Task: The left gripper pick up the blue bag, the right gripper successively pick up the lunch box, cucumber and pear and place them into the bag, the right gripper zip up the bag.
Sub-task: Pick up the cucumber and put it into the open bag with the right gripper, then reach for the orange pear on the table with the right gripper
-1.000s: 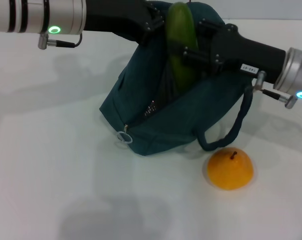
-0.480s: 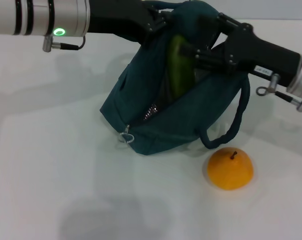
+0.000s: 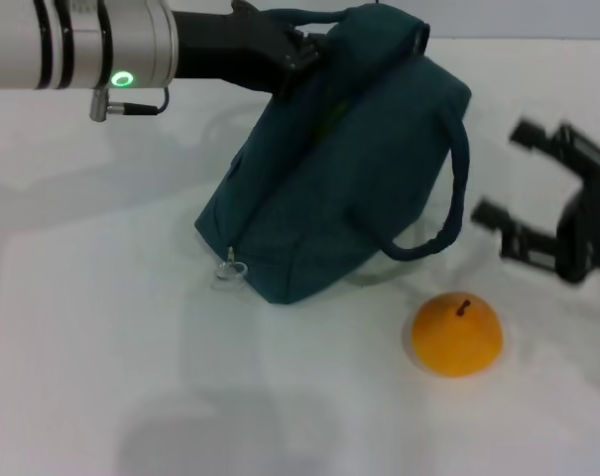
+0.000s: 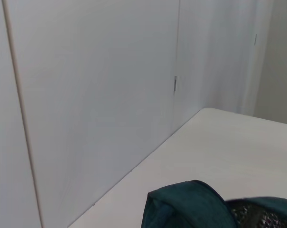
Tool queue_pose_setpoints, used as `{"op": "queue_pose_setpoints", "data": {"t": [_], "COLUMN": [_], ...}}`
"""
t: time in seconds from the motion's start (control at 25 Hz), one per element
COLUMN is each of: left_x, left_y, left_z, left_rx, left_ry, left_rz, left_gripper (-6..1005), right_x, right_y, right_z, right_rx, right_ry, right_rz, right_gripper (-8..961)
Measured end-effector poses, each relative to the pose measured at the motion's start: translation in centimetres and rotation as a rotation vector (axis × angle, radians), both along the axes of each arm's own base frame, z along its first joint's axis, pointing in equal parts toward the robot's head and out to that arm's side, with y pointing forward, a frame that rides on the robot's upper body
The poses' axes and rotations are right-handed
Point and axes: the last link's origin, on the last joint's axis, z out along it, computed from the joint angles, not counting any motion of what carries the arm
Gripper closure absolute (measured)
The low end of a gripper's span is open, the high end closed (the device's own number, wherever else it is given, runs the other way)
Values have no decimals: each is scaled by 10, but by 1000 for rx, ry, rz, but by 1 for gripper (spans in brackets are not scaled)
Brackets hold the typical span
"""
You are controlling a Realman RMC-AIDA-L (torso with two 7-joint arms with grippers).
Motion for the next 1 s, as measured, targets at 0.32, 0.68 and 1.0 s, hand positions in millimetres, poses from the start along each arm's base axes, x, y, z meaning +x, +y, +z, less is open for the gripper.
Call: {"op": "queue_pose_setpoints", "data": {"t": [0.32, 0.68, 1.0], "left_x": [3, 0, -2], "left_y": [-2, -6, -4], "left_z": [-13, -26, -27], "left_rx": [14, 17, 39], "left_ry": [-43, -51, -63], "left_rz": [-19, -21, -27], "left_gripper": [956, 956, 956], "right_x": [36, 47, 47], "right_y": [-46, -60, -53], "right_z": [-28, -41, -50], "right_rx": [-24, -51, -92], "right_ry": [-37, -43, -75], "right_rz": [-43, -107, -127], "right_gripper": [82, 84, 130]}}
